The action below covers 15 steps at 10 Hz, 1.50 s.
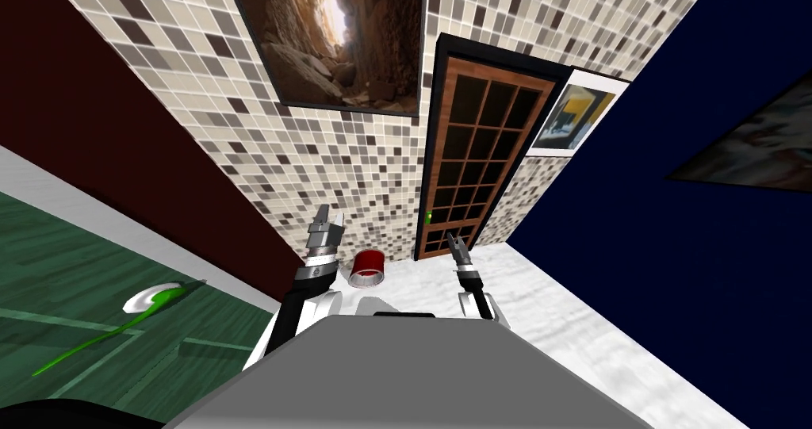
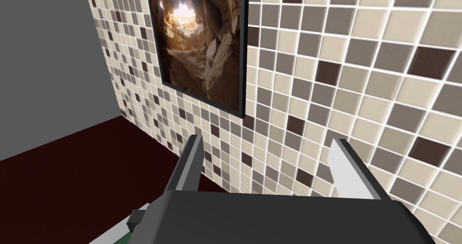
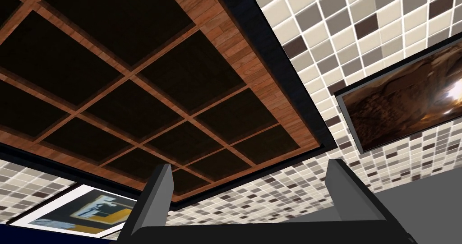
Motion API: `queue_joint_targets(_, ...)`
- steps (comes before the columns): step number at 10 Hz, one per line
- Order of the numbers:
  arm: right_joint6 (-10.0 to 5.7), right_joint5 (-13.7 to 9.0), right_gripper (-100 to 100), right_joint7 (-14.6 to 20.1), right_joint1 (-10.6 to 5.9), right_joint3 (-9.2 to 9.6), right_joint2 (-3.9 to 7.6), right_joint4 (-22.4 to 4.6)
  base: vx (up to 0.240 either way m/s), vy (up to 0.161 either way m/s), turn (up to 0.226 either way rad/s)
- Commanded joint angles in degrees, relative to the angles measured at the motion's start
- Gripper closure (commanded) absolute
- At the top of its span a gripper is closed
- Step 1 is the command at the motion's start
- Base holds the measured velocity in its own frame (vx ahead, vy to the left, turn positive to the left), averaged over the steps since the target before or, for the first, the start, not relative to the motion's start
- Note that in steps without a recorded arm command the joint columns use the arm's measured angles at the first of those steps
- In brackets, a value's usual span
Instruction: Pull the door open
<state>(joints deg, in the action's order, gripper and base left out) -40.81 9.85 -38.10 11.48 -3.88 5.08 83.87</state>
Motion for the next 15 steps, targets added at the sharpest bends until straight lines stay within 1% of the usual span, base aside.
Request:
queue_joint_targets(1, -0.85, 0.9, -100, -2.4, -1.1, -0.49, 0.02, -2.9, 0.094, -0.023, 0.017)
queue_joint_targets(2, -1.22, 1.5, -100, -3.7, -1.81, -0.79, 0.02, -4.6, 0.104, -0.029, 0.015)
queue_joint_targets(3, -1.22, 1.5, -100, -3.7, -1.81, -0.79, 0.02, -5.1, 0.072, -0.015, 0.009)
queue_joint_targets(5, -1.94, 2.6, -100, -6.4, -3.21, -1.37, 0.0, -8.4, 0.066, -0.014, 0.011)
queue_joint_targets(6, -1.94, 2.6, -100, -6.4, -3.21, -1.37, 0.0, -8.8, 0.054, -0.013, 0.009)
queue_joint_targets(7, -2.3, 3.2, -100, -7.7, -3.9, -1.66, -0.04, -10.7, 0.053, -0.02, 0.006)
queue_joint_targets(8, -2.3, 3.2, -100, -7.7, -3.9, -1.66, -0.04, -10.7, 0.042, -0.011, 0.008)
queue_joint_targets(15, -4.7, 6.9, -100, -16.6, -8.52, -3.59, -0.43, -22.9, 0.09, -0.023, 0.014)
